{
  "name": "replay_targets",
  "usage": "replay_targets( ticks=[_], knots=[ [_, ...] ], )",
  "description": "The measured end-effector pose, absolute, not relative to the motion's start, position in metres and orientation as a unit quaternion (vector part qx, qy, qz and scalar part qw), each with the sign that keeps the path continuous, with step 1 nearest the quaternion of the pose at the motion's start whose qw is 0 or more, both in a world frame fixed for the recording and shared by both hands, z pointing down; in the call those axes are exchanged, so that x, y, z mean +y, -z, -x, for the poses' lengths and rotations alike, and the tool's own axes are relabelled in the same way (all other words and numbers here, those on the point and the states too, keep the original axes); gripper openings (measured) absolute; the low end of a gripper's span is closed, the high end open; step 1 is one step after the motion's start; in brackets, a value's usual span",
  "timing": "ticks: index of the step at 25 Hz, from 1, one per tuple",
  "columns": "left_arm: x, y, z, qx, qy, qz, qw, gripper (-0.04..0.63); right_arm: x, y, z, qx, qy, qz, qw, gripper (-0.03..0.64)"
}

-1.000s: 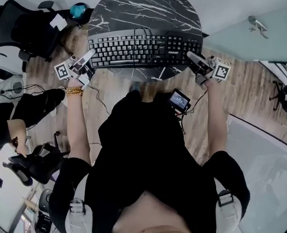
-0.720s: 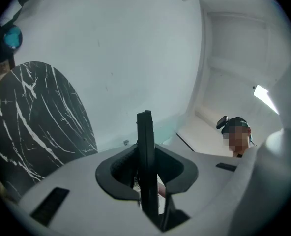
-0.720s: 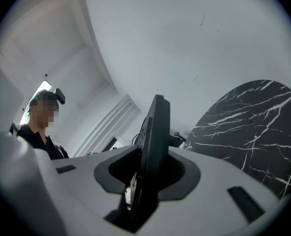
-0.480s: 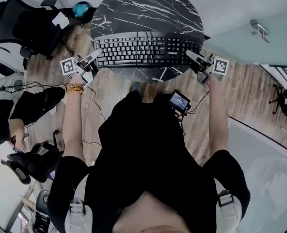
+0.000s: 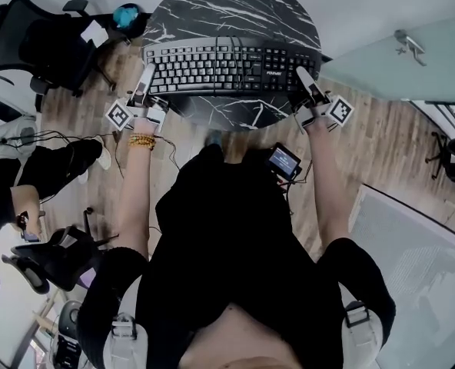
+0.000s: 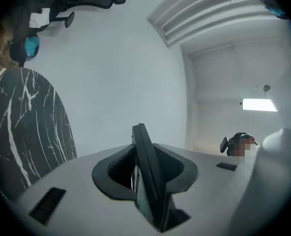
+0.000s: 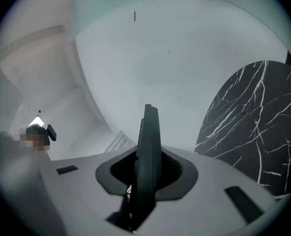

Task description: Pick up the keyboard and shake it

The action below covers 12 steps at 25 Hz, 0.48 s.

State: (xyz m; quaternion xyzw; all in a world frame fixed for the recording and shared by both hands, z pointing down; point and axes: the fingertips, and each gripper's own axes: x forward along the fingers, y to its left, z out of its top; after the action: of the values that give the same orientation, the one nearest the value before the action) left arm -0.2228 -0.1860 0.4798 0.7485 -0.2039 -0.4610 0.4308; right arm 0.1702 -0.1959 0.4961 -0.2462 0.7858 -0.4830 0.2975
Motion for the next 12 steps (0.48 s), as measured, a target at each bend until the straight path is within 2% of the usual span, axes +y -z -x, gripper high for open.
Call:
replay_targets(
  ticks=[3, 5, 7, 8, 9, 10, 12],
  knots=[
    [-0.185, -0.472, 0.222, -0.2, 0.473, -0.747, 0.421, 0.106, -0.195, -0.494, -0.176, 0.783, 0.471, 0.263, 0.309, 0.097],
    [-0.182, -0.464, 0.221, -0.18, 0.482, -0.75, 0.417, 0.143, -0.193, -0.492, -0.178, 0.781, 0.467, 0.266, 0.319, 0.097],
    [-0.183, -0.464, 0.22, -0.181, 0.474, -0.753, 0.419, 0.269, -0.191, -0.491, -0.178, 0.781, 0.463, 0.267, 0.323, 0.095],
    [-0.184, -0.466, 0.219, -0.188, 0.463, -0.756, 0.422, 0.276, -0.189, -0.491, -0.177, 0.782, 0.461, 0.267, 0.323, 0.095],
    [-0.185, -0.469, 0.218, -0.194, 0.452, -0.759, 0.425, 0.235, -0.188, -0.49, -0.177, 0.783, 0.459, 0.268, 0.323, 0.094],
    [-0.185, -0.472, 0.218, -0.197, 0.445, -0.762, 0.428, 0.16, -0.186, -0.489, -0.177, 0.783, 0.456, 0.27, 0.325, 0.095],
    [-0.185, -0.473, 0.217, -0.203, 0.435, -0.766, 0.427, 0.173, -0.185, -0.487, -0.177, 0.783, 0.449, 0.275, 0.33, 0.095]
  ],
)
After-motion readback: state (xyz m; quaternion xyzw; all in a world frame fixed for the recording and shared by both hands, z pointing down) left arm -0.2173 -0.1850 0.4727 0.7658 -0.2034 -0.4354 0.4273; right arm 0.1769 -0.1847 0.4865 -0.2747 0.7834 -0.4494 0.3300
